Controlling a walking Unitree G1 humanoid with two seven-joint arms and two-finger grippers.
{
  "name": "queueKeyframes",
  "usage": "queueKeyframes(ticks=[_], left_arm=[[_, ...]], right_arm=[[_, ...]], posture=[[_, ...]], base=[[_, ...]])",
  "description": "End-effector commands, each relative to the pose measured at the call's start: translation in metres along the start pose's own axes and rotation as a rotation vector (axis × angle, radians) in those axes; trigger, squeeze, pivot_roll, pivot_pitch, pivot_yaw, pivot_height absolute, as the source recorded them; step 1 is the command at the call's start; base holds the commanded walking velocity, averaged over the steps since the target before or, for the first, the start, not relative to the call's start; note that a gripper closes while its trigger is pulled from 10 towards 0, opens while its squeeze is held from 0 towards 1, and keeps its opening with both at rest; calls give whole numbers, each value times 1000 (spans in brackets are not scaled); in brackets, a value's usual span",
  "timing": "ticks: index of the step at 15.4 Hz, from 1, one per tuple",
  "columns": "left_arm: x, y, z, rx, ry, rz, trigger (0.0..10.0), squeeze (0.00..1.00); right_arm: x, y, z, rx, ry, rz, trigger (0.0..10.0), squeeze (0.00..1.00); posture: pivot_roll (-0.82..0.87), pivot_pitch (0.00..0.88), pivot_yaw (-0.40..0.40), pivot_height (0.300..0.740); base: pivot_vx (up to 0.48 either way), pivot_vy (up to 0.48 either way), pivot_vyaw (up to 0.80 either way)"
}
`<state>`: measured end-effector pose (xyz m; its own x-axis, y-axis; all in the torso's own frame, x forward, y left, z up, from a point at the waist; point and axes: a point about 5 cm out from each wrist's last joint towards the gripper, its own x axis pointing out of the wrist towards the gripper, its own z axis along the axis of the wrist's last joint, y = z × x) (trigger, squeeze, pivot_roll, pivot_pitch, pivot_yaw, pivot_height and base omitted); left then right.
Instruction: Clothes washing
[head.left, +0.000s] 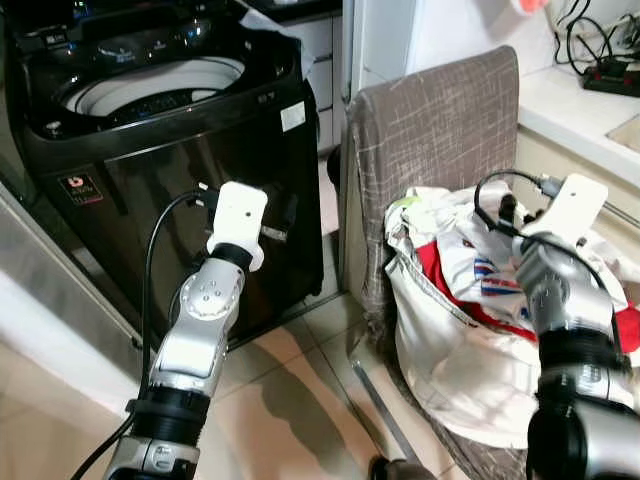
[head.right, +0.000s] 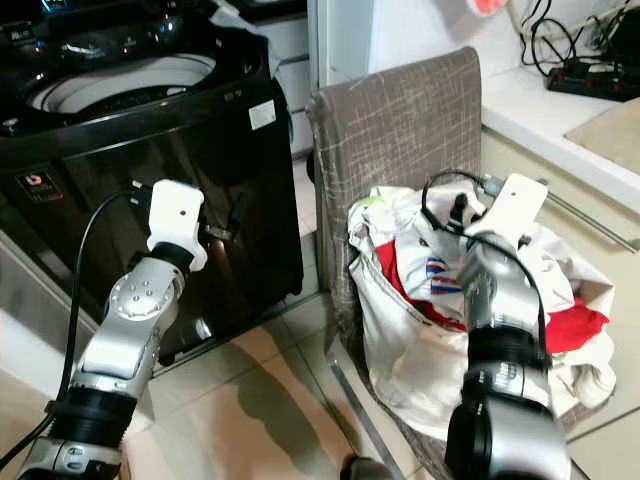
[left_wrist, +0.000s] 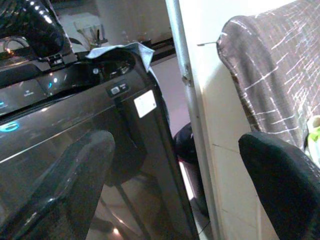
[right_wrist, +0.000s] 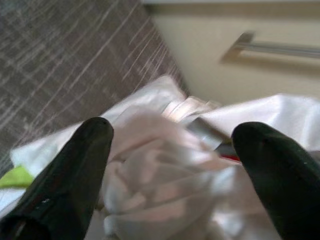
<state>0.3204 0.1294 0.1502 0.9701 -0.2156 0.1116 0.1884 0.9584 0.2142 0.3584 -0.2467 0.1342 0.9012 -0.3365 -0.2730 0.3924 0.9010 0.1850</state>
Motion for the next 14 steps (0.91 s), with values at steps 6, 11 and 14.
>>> queueKeyframes(ticks=[6, 11, 14], left_arm=[[-8, 6, 1, 22, 8, 22, 10000, 0], [-11, 9, 1, 28, 12, 45, 10000, 0], [-10, 8, 1, 28, 12, 43, 10000, 0]], right_arm=[[2, 0, -68, -44, 318, 44, 10000, 0], [1, 0, -78, -37, 326, 40, 0, 0], [0, 3, -81, -34, 322, 53, 0, 0]], posture=[[-69, 53, 46, 740], [-56, 49, 30, 740], [-62, 50, 32, 740]], base=[[0, 0, 0], [0, 0, 0], [0, 0, 0]])
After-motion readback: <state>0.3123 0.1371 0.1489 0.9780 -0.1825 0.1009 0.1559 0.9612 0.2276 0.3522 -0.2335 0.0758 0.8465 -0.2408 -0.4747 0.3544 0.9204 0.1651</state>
